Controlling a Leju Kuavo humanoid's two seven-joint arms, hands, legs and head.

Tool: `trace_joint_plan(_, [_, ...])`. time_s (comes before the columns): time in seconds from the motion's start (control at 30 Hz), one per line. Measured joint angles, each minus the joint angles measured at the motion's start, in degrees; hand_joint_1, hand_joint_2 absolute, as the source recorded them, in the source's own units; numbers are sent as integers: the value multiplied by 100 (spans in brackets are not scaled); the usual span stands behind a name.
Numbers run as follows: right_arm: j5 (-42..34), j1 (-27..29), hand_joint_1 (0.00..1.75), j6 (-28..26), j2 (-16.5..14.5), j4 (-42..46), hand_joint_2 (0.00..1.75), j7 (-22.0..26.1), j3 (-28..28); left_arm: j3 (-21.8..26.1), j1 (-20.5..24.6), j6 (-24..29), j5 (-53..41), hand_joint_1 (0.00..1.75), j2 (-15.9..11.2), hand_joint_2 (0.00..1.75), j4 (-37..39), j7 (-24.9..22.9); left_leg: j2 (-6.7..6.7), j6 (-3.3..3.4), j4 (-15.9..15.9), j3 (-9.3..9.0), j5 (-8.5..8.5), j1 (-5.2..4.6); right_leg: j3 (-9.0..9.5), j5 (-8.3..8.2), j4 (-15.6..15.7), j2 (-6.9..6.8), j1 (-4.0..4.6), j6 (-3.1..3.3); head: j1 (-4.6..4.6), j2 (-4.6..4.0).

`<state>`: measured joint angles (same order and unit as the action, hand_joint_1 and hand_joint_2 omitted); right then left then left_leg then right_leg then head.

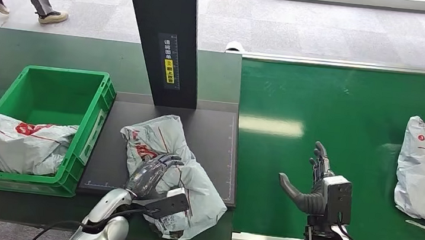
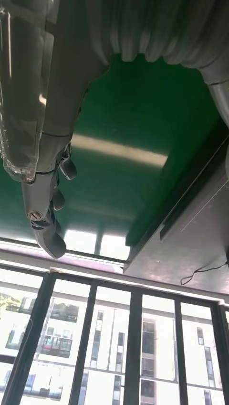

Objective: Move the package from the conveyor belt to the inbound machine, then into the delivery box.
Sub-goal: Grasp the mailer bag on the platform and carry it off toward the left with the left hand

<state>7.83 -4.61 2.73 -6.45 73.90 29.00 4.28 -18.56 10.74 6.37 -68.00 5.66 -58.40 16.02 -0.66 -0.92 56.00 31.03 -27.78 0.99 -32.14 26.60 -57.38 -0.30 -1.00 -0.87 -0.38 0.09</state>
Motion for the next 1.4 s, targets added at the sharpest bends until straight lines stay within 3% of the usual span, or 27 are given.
trace_joint_plan(0.6, [-62, 37, 0, -2, 5, 1, 175, 14, 0, -105, -150, 696, -352, 175, -48, 175, -7, 174, 2, -5, 0, 4, -24, 2, -18, 20, -2, 3, 3, 6, -1, 0])
trace_joint_plan(0.97, [-119, 59, 0, -2, 9, 17, 175, 20, 2, 54, -351, 2575, 118, 175, -7, 175, -360, 626, 8, -5, 2, 42, -23, 4, -59, 19, -3, 13, 4, 6, 1, 0])
trace_joint_plan(1.13, [-168, 62, 0, -24, 9, 17, 175, 18, 2, 251, -405, 3253, 507, 175, 97, 175, -682, 1167, 9, -5, 3, 56, -23, 4, -75, 19, -4, 14, 4, 6, 1, 0])
trace_joint_plan(1.3, [-225, 69, 0, -89, 9, 17, 175, 20, -4, 783, -487, 3338, 759, 175, 399, 175, -1130, 2064, 10, -5, 3, 62, -24, 4, -80, 19, -4, 14, 4, 6, 1, 0])
trace_joint_plan(1.4, [-249, 74, 0, -126, 9, 17, 175, 22, -14, 1110, -515, 3340, 817, 175, 588, 175, -1416, 2332, 10, -5, 3, 62, -24, 4, -81, 19, -4, 14, 4, 6, 1, 0])
